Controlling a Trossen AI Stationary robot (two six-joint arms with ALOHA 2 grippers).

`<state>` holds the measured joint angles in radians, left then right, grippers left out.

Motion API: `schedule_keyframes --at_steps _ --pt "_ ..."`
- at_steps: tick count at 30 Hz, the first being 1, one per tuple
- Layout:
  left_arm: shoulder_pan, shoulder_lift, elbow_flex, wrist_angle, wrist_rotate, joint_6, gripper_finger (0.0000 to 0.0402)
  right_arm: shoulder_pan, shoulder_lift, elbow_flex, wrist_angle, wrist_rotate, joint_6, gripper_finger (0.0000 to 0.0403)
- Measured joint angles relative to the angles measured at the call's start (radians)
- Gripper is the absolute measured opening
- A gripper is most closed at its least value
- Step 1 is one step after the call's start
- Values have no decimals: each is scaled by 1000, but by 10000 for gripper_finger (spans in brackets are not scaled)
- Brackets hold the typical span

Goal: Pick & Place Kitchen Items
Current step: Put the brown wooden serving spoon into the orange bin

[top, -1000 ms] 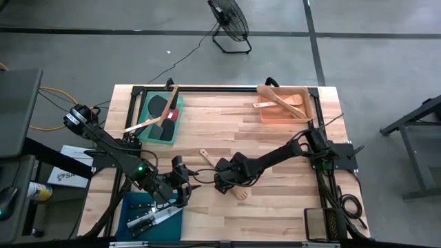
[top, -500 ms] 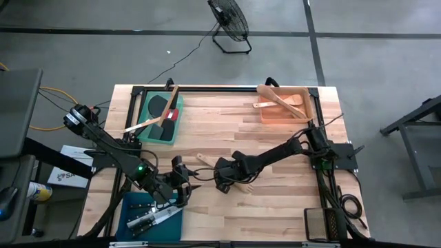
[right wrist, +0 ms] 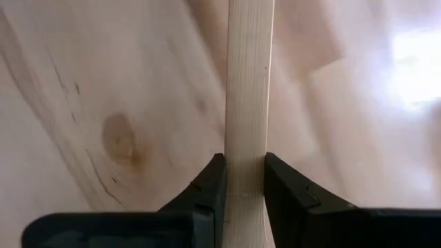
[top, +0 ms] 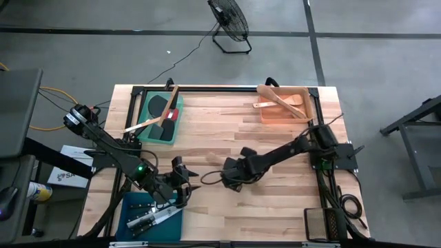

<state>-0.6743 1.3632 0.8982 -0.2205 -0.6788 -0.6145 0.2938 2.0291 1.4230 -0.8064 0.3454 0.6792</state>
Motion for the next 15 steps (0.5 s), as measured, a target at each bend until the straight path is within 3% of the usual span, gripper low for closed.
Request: schedule_keyframes --at_steps 15 --pt "0 17 0 -15 -2 -22 212 -53 -171 5 -462 359 0 65"
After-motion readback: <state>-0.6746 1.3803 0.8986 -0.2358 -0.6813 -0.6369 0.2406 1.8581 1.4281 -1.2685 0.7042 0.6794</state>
